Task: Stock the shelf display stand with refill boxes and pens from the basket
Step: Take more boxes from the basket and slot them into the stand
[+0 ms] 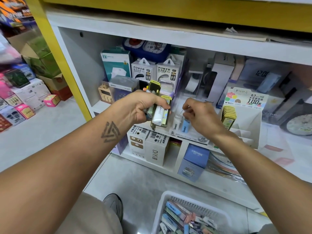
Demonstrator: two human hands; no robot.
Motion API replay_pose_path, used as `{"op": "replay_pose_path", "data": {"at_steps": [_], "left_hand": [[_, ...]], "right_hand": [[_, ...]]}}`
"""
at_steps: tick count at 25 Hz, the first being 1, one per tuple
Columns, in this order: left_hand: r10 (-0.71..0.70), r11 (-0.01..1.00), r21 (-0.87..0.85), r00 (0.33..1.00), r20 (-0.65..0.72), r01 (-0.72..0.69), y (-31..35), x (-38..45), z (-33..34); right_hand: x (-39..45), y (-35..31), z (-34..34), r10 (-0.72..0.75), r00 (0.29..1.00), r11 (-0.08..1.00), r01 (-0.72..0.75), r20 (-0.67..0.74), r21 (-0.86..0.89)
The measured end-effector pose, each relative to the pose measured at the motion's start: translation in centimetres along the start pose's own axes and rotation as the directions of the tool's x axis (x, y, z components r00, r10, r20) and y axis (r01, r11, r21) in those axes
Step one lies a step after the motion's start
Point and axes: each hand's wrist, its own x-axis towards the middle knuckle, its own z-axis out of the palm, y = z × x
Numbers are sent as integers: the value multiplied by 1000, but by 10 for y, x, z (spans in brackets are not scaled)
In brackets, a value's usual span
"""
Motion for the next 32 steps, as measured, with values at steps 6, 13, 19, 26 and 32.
{"op": "replay_pose_path", "data": {"at_steps": [6, 13, 19, 26, 32], "left_hand": [[4, 1000, 19, 1000, 3, -4, -2, 0, 3], [39, 999, -14, 977, 210, -37, -6, 1, 28], [-10, 996, -76, 951, 308, 35, -7, 2, 63], [-66, 984, -146, 977, 201, 97, -12, 10, 100], [-116, 965, -200, 958, 262, 171, -18, 14, 121]], "right_hand": [[3, -9, 1, 11, 981, 969, 38, 196, -244], [-5, -36, -37, 263, 939, 686, -343, 221, 642], [-20, -15, -79, 352, 931, 644, -312, 92, 699], [-48, 21, -126, 311, 923, 845, -159, -227, 510], [-65, 39, -132, 46, 977, 997, -58, -206, -51]]}}
